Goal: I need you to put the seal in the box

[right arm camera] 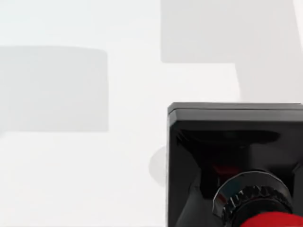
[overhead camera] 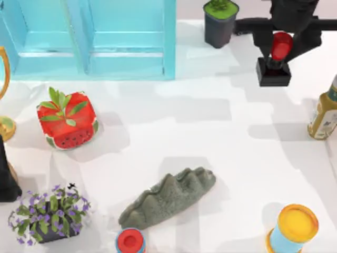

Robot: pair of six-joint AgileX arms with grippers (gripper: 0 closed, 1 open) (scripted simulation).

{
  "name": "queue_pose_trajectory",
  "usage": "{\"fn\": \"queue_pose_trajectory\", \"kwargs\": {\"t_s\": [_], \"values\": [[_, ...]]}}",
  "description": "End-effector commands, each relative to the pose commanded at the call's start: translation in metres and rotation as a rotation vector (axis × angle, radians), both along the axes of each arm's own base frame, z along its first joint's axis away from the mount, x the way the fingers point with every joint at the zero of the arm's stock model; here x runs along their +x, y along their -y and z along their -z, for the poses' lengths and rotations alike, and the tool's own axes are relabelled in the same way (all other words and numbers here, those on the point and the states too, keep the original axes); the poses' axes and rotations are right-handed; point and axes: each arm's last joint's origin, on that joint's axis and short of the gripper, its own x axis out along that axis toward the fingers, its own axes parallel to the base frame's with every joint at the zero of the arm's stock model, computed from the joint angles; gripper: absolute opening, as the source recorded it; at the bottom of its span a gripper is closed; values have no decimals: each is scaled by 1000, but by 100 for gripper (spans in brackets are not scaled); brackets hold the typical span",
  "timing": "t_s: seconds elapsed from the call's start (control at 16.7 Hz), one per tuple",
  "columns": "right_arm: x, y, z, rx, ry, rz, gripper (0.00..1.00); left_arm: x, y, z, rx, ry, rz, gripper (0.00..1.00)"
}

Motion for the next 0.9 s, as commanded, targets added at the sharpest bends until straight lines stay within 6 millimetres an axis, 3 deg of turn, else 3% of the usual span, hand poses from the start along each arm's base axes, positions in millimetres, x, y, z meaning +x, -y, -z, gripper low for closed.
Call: {"fn": "queue_pose_trajectory", "kwargs": {"t_s": [0.24,0.36,0.48,0.66,0.9], "values": [[0,-2,0,2,3,-2,0,0,0,0,0,0,0,100],[4,13,-3,17,23,23,0,0,0,0,0,0,0,100],[9,48,-10,40,57,76,0,0,0,0,0,0,0,100],[5,126,-24,63,94,160,0,0,0,0,0,0,0,100],[-41,226,-34,59,79,169,0,0,0,0,0,0,0,100]]}}
